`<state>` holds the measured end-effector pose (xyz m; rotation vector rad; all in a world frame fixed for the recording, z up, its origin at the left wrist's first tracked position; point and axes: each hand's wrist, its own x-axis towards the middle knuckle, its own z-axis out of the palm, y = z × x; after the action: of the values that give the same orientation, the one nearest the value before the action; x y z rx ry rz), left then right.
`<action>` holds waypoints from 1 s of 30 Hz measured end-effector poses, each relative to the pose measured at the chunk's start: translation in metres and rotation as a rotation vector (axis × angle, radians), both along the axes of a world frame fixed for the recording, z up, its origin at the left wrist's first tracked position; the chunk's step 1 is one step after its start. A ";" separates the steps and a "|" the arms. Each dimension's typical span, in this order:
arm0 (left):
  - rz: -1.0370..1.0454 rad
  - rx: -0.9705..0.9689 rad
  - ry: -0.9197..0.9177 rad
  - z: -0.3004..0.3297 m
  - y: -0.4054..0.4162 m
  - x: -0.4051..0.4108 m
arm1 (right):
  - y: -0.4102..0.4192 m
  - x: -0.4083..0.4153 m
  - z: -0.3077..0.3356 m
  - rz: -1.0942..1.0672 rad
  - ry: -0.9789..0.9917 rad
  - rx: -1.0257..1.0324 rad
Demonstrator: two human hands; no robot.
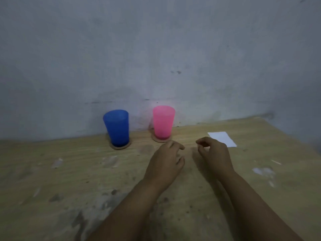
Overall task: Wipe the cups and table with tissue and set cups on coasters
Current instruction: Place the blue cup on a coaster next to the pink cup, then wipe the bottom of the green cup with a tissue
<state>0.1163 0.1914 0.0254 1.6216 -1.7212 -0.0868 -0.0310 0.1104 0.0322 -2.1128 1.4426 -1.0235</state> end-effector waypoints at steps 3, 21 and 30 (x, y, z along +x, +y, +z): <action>-0.059 0.020 -0.016 -0.005 -0.032 -0.033 | -0.018 -0.030 -0.007 -0.134 0.018 -0.007; -0.055 0.112 -0.042 -0.022 -0.143 -0.103 | -0.058 -0.056 -0.028 -0.266 -0.163 0.161; -0.042 0.108 0.257 -0.010 -0.125 -0.093 | -0.045 -0.055 -0.018 -0.212 -0.374 0.072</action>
<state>0.0232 0.0665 0.0156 1.5752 -1.5742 -0.3983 -0.0862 0.0658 0.0138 -1.6328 1.5034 -1.3391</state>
